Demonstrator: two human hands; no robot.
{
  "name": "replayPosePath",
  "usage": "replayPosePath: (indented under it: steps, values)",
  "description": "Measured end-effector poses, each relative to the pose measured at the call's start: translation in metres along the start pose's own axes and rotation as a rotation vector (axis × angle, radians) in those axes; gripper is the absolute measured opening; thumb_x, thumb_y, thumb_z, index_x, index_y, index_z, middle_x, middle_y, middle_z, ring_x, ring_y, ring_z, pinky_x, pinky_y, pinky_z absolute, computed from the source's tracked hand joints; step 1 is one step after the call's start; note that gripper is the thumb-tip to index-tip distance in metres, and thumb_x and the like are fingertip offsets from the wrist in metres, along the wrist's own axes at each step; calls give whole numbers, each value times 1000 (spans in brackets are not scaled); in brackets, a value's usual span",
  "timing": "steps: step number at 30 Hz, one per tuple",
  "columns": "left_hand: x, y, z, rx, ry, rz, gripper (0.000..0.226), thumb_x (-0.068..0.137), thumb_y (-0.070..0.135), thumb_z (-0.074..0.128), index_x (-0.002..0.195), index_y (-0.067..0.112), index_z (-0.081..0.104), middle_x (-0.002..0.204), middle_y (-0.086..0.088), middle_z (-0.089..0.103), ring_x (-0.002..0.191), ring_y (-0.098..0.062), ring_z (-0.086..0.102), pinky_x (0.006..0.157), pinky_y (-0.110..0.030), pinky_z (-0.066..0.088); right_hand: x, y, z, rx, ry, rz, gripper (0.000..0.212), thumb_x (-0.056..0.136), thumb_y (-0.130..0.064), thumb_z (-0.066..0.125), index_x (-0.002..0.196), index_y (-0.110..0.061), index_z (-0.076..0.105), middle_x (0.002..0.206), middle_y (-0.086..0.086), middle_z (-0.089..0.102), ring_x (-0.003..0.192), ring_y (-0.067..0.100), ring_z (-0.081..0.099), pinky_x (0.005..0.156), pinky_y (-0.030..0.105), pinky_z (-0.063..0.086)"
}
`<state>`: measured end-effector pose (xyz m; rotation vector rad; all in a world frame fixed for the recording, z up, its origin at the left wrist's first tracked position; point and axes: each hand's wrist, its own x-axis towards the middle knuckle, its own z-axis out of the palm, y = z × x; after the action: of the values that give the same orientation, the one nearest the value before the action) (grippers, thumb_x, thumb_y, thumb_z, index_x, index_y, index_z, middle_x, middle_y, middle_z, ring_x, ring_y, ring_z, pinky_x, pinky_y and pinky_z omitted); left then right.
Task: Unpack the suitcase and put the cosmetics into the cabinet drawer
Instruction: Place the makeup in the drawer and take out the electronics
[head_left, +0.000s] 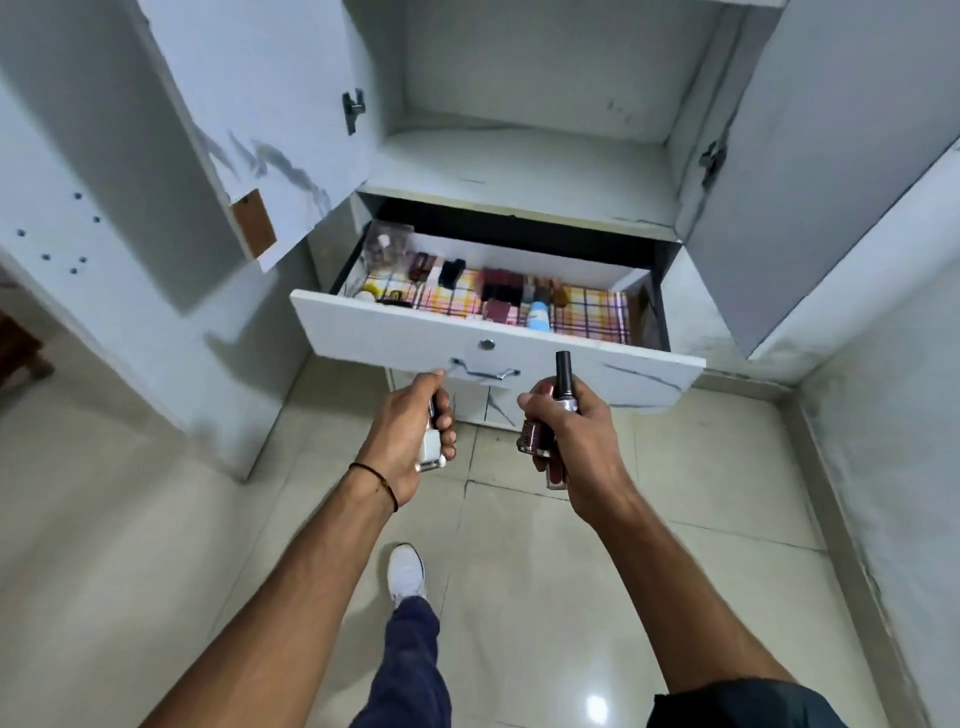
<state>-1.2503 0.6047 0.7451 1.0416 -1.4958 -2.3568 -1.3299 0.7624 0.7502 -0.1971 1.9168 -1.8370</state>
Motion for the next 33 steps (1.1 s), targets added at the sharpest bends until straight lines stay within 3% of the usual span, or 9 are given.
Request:
replayPosePath:
  steps: [7,13,17,21,23,25,27,31,33]
  values:
    - [141,76,30,-36,6,-32,26,95,20,41,70,16,44,56,2,49,49,-13,46,53,-28,42,131,-36,32,-26,90,23,11,88,-13,69,84,-19,61,68,5,56,64,25,51,48,30,39]
    - [233,93,52,-79,-19,-213,22,96,12,42,74,15,42,62,-1,47,55,-14,51,59,-34,41,202,-37,18,-1,220,117,10,88,-13,71,92,-14,62,72,8,58,61,21,53,46,29,40]
    - [277,80,68,25,-21,-276,11,102,14,46,103,7,54,82,-4,49,66,-17,50,60,-35,44,250,-29,0,9,216,190,9,89,-12,70,90,-19,64,71,0,61,66,19,57,45,24,41]
    - [309,63,77,43,-33,-302,36,98,26,58,126,4,52,110,-8,61,82,-18,61,70,-38,52,285,-23,-8,-63,89,197,8,90,-11,68,97,-14,66,72,0,63,65,19,57,45,24,40]
    - [319,58,83,102,-43,-279,56,87,42,68,129,9,54,128,-6,62,107,-22,62,90,-42,52,300,-16,-7,-92,12,180,9,90,-7,67,98,-6,64,76,2,65,68,13,61,53,21,48]
    - [323,56,84,119,-59,-258,91,66,60,78,138,14,46,144,-4,51,131,-22,48,111,-49,36,307,-9,-3,-113,-31,187,6,88,-5,69,93,-7,65,75,-1,66,69,11,61,60,21,51]
    - [333,52,88,95,-5,-253,107,62,65,80,147,20,35,153,0,39,140,-20,35,116,-54,25,323,4,-6,-130,-95,228,8,87,-7,72,91,-11,67,72,-6,65,67,10,59,61,24,50]
    - [338,47,85,143,29,-236,64,64,65,78,111,25,62,132,2,59,131,-20,46,111,-56,31,331,14,-6,-122,-186,302,15,84,-10,77,97,-7,71,71,-5,66,62,12,57,59,27,47]
    - [341,46,92,107,17,-212,35,75,53,77,86,23,62,109,2,65,121,-21,52,106,-52,37,334,19,-5,-46,-202,354,19,83,-8,78,100,-3,70,70,-5,66,59,11,56,56,24,45]
